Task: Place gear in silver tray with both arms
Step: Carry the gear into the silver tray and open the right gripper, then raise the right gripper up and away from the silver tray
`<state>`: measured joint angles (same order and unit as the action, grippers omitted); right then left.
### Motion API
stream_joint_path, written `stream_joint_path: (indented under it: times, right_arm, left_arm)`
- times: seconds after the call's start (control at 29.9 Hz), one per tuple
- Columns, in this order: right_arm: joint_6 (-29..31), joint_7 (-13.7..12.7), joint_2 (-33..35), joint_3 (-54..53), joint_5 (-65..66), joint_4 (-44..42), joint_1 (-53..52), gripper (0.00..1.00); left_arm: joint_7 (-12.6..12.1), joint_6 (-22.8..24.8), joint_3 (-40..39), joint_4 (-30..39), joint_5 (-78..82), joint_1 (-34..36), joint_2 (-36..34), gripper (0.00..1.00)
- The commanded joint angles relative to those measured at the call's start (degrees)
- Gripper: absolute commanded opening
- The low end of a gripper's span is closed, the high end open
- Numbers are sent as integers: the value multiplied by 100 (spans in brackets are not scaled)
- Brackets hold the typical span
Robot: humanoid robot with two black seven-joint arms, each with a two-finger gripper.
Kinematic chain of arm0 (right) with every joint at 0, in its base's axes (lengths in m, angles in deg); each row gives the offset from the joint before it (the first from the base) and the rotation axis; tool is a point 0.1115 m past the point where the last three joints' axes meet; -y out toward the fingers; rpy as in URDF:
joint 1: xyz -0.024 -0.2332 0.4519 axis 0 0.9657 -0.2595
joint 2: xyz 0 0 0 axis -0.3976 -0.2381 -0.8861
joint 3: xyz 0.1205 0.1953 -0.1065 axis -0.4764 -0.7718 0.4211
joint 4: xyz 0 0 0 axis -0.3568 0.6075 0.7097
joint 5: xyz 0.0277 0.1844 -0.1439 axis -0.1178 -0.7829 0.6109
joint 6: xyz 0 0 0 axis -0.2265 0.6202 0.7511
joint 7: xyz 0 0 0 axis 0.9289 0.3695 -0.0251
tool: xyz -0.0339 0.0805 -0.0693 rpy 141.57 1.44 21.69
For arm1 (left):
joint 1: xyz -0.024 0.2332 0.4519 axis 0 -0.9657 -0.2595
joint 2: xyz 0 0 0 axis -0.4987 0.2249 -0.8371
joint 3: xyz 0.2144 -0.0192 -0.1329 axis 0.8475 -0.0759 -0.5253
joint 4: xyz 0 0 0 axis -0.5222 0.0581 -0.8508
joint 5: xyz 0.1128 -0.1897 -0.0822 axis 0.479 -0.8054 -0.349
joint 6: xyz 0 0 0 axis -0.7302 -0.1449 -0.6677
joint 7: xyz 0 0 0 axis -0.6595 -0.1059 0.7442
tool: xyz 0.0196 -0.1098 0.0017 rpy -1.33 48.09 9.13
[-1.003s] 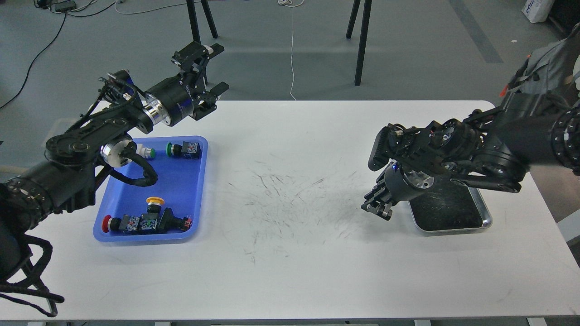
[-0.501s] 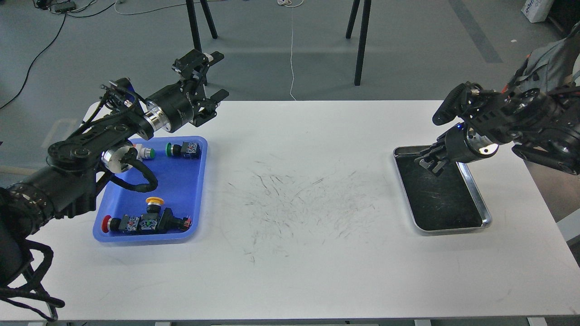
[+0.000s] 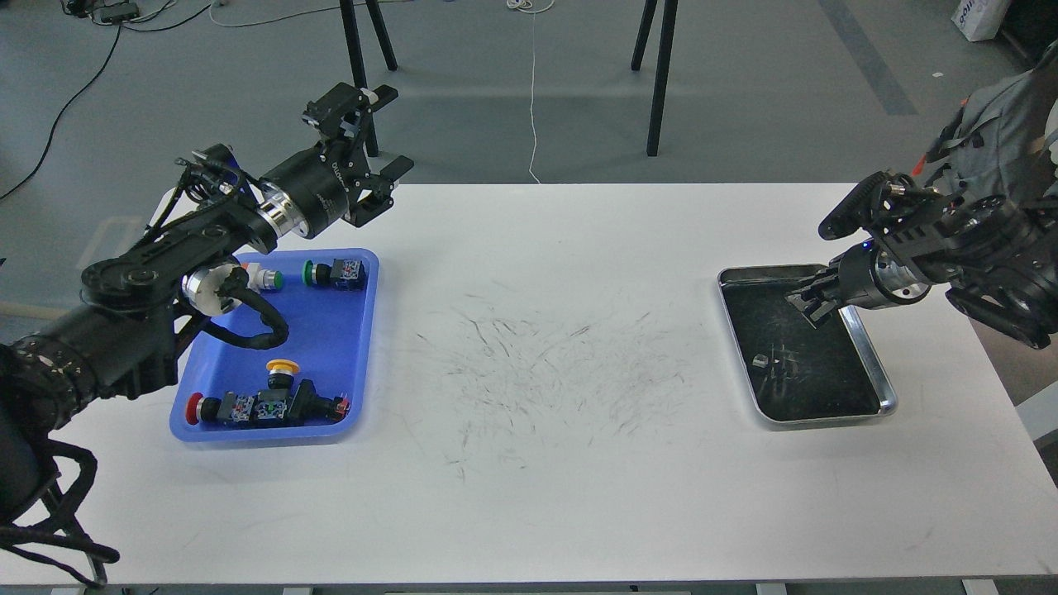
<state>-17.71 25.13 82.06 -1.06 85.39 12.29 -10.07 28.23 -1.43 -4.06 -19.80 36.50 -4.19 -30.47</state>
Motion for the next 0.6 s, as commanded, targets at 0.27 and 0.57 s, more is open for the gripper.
stream_joint_path:
  times: [0.27,0.57]
  right_arm:
    - [-7,0,-128,-11,0,-239,273,4]
    - [-7,0,-313,-46,0,-292,273,10]
  left_arm:
    - [0,-42,4,-9,-2,-8,0,100]
    - [0,-33,4,-9,-11,-8,0,100]
